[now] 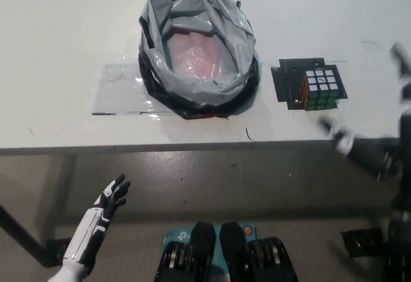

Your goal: Use the right hand to pick up a rubix's cube and place it into a plastic bag and lift the bag

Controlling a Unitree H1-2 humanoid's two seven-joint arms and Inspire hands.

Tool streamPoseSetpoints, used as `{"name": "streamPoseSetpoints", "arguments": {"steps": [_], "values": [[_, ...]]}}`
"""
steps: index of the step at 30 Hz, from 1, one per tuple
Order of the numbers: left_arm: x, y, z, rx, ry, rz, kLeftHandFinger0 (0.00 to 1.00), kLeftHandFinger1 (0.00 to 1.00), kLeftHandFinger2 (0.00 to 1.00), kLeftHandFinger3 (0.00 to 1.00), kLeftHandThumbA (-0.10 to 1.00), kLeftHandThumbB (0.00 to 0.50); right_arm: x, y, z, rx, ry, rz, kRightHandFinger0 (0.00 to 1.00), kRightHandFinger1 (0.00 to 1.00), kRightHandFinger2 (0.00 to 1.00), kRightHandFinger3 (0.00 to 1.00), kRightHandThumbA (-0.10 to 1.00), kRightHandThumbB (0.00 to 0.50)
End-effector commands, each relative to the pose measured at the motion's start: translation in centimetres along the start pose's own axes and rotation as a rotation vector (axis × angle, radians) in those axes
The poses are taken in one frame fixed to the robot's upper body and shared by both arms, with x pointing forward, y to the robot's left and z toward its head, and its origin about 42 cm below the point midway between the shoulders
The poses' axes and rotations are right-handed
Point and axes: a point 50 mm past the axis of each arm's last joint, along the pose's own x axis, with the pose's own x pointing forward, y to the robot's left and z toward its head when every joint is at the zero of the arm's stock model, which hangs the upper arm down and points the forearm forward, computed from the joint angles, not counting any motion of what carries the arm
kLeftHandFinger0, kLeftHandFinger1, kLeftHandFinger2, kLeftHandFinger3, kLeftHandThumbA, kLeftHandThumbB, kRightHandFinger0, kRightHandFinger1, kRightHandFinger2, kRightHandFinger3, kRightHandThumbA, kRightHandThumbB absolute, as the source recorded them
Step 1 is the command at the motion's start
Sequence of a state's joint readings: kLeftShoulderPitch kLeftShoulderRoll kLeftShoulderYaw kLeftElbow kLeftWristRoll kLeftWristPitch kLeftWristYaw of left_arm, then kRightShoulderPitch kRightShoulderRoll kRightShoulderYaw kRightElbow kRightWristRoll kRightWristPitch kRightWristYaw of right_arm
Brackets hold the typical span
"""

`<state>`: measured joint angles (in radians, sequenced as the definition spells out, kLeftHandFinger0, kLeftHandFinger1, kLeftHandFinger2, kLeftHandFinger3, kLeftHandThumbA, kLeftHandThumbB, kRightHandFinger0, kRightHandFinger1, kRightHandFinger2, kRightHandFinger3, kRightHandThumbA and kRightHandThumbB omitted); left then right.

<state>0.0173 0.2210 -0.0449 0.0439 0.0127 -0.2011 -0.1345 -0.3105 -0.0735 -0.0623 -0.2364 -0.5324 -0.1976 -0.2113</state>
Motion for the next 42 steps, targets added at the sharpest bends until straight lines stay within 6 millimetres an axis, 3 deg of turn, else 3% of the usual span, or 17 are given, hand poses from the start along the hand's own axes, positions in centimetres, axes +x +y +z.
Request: {"name": "streamPoseSetpoints", "arguments": {"steps": [1,6,13,22,32,42], "values": [[0.4,0.4,1.4,0.006,-0.088,-0.018,1.00,1.00,1.00,1.00,1.00,0.202,3.4,0.2,-1.1,-0.078,0.047,-0.076,1.00,1.00,1.00,1.00,0.92,0.337],[0.5,0.5,1.4,0.014,-0.091,-0.020,1.00,1.00,1.00,1.00,1.00,0.204,7.0,2.5,-3.9,-0.094,0.138,-0.055,1.00,1.00,1.00,1.00,0.95,0.393],[0.6,0.4,1.3,0.008,-0.095,-0.015,1.00,1.00,1.00,1.00,1.00,0.195,9.4,6.3,-6.5,-0.068,0.264,0.005,1.00,1.00,1.00,1.00,0.95,0.421],[0.4,0.4,1.4,0.005,-0.091,-0.009,1.00,1.00,1.00,1.00,1.00,0.187,9.6,9.7,-9.9,-0.109,0.389,0.081,1.00,1.00,1.00,1.00,0.92,0.410],[0.3,0.5,1.4,0.003,-0.093,-0.005,1.00,1.00,1.00,1.00,1.00,0.186,8.3,10.7,-12.5,-0.175,0.487,0.123,1.00,1.00,1.00,1.00,0.97,0.449],[0.5,0.6,1.4,0.014,-0.090,-0.002,1.00,1.00,1.00,1.00,1.00,0.206,7.2,10.4,-14.8,-0.226,0.564,0.132,1.00,1.00,1.00,1.00,0.95,0.441]]}}
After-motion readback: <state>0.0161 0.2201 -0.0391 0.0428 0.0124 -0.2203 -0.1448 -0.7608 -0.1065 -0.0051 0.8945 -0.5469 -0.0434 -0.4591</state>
